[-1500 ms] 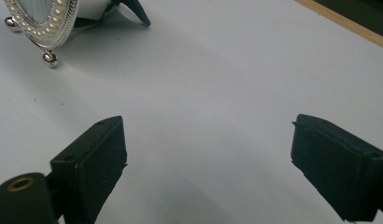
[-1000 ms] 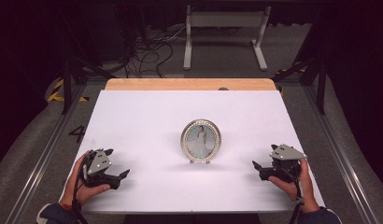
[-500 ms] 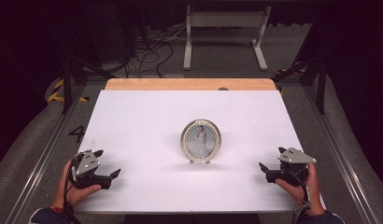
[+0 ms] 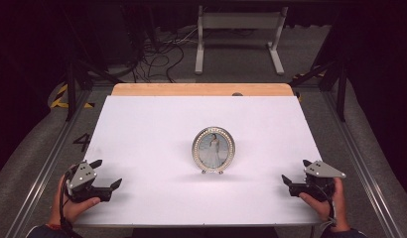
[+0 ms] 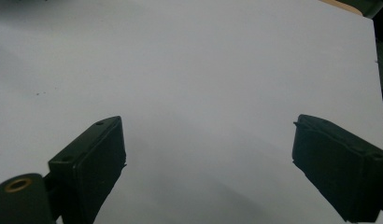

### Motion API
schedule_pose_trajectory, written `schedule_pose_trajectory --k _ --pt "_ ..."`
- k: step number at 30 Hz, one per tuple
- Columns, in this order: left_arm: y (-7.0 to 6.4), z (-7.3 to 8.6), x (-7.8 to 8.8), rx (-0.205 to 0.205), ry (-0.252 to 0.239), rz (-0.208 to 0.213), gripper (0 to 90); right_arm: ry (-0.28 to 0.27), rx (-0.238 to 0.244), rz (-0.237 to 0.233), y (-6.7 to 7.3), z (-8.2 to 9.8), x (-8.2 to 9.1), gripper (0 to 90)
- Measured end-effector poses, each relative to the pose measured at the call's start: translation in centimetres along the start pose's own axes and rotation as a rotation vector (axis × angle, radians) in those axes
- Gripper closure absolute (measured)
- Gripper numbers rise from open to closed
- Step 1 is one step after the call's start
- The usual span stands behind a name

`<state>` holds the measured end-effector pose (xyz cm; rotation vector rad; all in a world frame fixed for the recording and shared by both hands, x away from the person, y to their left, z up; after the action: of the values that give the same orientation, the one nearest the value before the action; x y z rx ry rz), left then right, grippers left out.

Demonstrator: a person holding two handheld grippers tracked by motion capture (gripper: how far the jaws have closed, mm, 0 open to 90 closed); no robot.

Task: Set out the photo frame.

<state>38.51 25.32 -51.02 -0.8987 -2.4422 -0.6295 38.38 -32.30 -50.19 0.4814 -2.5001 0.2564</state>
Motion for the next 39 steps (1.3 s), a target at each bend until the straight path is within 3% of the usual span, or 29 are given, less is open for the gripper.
schedule_pose_trajectory --k 11,39 --pt "-0.59 -0.21 -0.15 -0.020 0.001 0.006 7.6 0.005 0.012 -0.005 0.45 0.28 -0.18 9.9" --pt "-0.82 -0.07 -0.30 -0.014 0.003 0.013 7.5 -0.025 0.009 -0.015 0.68 -0.10 0.05 9.9"
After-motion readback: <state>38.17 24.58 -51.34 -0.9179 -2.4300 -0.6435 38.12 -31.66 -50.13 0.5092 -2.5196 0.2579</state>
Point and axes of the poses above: each handheld gripper's, and its own axes: x roughly backward along the jaws, z roughly out of its underside, y roughly to its left, the point moved 10 cm from there along -x, roughly forward along the jaws, and after that the axes turned 8 degrees about -x, right-handed, at the moved point
